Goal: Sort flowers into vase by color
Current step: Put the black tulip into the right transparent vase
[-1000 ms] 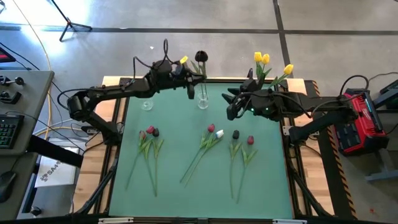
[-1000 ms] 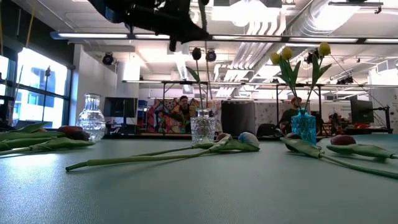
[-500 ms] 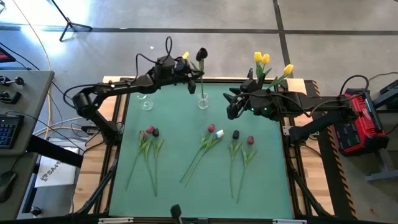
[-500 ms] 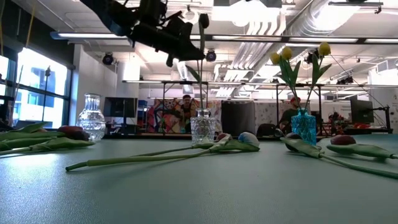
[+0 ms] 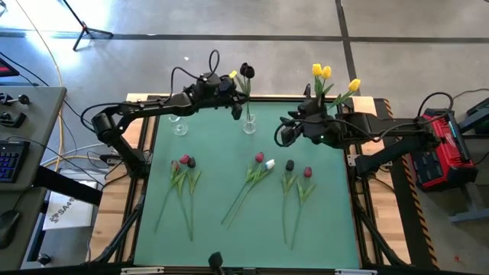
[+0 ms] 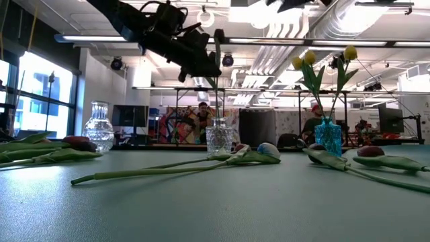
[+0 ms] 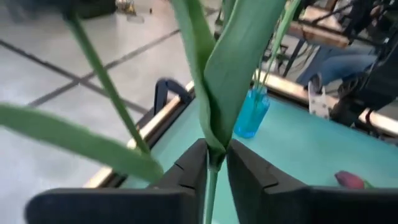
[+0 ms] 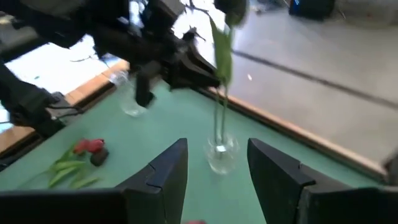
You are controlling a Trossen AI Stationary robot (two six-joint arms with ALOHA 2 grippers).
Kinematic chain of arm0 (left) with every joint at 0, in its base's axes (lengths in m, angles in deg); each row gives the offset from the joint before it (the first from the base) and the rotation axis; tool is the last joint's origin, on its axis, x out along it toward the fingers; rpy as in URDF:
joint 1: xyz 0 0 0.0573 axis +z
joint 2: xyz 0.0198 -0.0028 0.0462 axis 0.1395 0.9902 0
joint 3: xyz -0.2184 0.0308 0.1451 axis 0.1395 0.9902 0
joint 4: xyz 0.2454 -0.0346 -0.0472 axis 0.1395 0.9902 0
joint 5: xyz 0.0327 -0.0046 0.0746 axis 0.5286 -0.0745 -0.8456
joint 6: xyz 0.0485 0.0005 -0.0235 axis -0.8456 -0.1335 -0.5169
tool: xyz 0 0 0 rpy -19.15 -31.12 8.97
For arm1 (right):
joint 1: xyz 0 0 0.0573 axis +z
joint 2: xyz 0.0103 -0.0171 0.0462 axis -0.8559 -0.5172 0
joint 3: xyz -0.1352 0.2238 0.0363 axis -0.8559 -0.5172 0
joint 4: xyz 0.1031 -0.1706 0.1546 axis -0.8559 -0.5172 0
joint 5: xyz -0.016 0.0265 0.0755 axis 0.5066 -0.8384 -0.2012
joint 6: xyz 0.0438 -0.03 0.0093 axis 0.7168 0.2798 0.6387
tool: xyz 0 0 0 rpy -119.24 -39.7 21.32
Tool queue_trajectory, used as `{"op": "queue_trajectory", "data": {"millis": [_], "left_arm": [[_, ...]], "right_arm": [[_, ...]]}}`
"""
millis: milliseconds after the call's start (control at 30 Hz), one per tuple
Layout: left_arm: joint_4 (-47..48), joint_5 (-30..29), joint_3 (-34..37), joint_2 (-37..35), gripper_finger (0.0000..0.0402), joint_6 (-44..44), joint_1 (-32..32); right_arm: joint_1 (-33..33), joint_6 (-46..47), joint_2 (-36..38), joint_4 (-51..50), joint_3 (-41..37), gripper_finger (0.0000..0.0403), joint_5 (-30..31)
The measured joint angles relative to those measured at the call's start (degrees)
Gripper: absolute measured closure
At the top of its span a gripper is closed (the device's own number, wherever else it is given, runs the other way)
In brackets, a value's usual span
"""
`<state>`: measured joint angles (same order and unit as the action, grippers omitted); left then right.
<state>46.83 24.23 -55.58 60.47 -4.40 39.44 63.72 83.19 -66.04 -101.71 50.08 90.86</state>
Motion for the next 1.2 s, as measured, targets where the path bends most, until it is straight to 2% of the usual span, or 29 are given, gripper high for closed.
{"op": "queue_trajectory", "data": {"millis": [133,233,433,633,733,1033,1200], "left_arm": [[3.60,-0.01,0.01,0.00,0.0311,1.22,0.00],[5.36,-0.01,0.01,-0.13,0.0288,2.95,0.00],[9.04,-2.75,0.01,-3.31,0.0254,2.62,-0.09],[14.95,-5.80,0.01,-8.45,0.0230,1.60,-0.09],[19.28,-6.02,0.01,-10.88,0.0227,1.78,-0.09],[22.88,-6.04,0.01,-13.60,0.0227,3.63,-3.76],[23.19,-8.29,0.01,-12.83,0.0227,4.18,-6.57]], "right_arm": [[0.00,17.55,0.00,-11.96,0.00,0.0247,-0.46],[-0.02,28.32,-0.38,-21.34,0.00,0.0247,-4.63],[0.00,36.03,-0.62,-26.54,-5.38,0.0247,-13.62],[1.52,41.25,-0.74,-16.44,-19.20,0.0248,-26.92],[3.72,45.45,-0.74,-9.88,-25.94,0.0257,-30.87],[5.16,50.06,-0.85,21.27,-42.45,0.0300,-33.28],[3.55,49.00,-1.09,22.59,-45.89,0.0317,-31.20]]}}
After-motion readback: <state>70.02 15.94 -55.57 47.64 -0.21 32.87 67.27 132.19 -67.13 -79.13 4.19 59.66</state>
